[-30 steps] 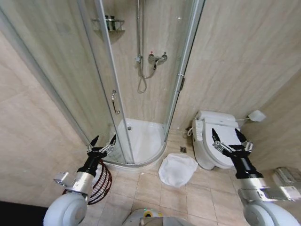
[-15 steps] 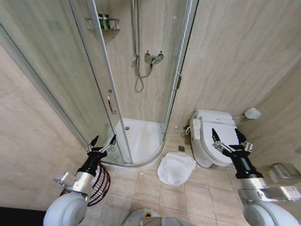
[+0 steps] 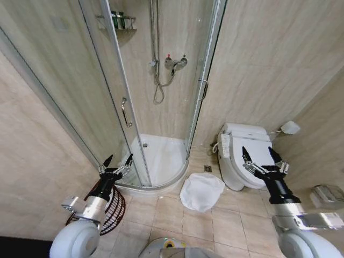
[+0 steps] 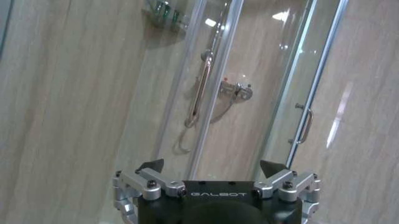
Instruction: Discard the used towel into the hamper.
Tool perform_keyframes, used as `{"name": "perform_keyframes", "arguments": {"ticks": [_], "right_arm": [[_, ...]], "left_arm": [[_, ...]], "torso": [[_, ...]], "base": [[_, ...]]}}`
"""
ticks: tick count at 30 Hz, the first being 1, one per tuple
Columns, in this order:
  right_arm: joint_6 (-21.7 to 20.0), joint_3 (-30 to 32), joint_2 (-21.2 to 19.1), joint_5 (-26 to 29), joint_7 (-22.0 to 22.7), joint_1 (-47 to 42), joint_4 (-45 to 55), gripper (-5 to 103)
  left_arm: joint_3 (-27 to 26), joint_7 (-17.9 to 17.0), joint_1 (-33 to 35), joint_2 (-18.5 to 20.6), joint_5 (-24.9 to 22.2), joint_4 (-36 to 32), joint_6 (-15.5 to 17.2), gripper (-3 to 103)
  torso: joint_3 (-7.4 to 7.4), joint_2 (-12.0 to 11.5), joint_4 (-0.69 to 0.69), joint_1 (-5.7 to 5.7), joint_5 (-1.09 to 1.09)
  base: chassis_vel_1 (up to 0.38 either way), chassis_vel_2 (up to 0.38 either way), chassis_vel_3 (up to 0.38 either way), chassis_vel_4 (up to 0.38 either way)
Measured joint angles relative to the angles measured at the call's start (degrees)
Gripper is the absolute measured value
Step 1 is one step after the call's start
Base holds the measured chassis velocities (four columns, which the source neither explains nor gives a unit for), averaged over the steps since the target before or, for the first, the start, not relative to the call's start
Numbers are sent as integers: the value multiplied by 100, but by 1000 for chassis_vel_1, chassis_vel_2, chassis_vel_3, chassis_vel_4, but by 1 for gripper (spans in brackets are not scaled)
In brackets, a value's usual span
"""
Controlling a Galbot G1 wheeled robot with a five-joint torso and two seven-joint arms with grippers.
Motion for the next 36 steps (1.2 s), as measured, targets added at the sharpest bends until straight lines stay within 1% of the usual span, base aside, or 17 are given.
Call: {"name": "perform_keyframes", "arguments": {"ticks": [1,3,5,6,9,11,12,14,19,21,25,27,30,31,36], "right_arm": [[0,0,0,0,0,0,0,100],[0,0,0,0,0,0,0,100],[0,0,0,0,0,0,0,100],[0,0,0,0,0,0,0,100],[0,0,0,0,0,0,0,100],[0,0,0,0,0,0,0,100],[0,0,0,0,0,0,0,100],[0,0,0,0,0,0,0,100],[0,0,0,0,0,0,0,100],[0,0,0,0,0,0,0,100],[0,0,0,0,0,0,0,100],[0,0,0,0,0,0,0,100],[0,0,0,0,0,0,0,100],[0,0,0,0,0,0,0,100],[0,0,0,0,0,0,0,100]], "left_arm": [[0,0,0,0,0,0,0,100],[0,0,0,0,0,0,0,100],[0,0,0,0,0,0,0,100],[0,0,0,0,0,0,0,100],[0,0,0,0,0,1,0,100],[0,0,0,0,0,0,0,100],[0,0,0,0,0,0,0,100],[0,0,0,0,0,0,0,100],[0,0,0,0,0,0,0,100],[0,0,0,0,0,0,0,100],[0,0,0,0,0,0,0,100],[0,0,0,0,0,0,0,100],[0,0,0,0,0,0,0,100],[0,0,0,0,0,0,0,100],[0,0,0,0,0,0,0,100]], "torso": [[-26,-47,0,-22,0],[-35,-64,0,-30,0],[-93,-173,0,-80,0],[-93,-173,0,-80,0],[-170,-316,0,-148,0],[-187,-349,0,-163,0],[-223,-413,0,-192,0],[-237,-441,0,-205,0],[-342,-643,0,-302,0],[-355,-666,0,-313,0],[-445,-833,0,-389,0],[-462,-866,0,-405,0],[-537,-1004,0,-469,0],[-537,-1004,0,-469,0],[-617,-1156,0,-542,0]], "base": [[0,0,0,0],[0,0,0,0],[0,0,0,0],[0,0,0,0],[0,0,0,0],[0,0,0,0],[0,0,0,0],[0,0,0,0],[0,0,0,0],[0,0,0,0],[0,0,0,0],[0,0,0,0],[0,0,0,0],[0,0,0,0],[0,0,0,0]]}}
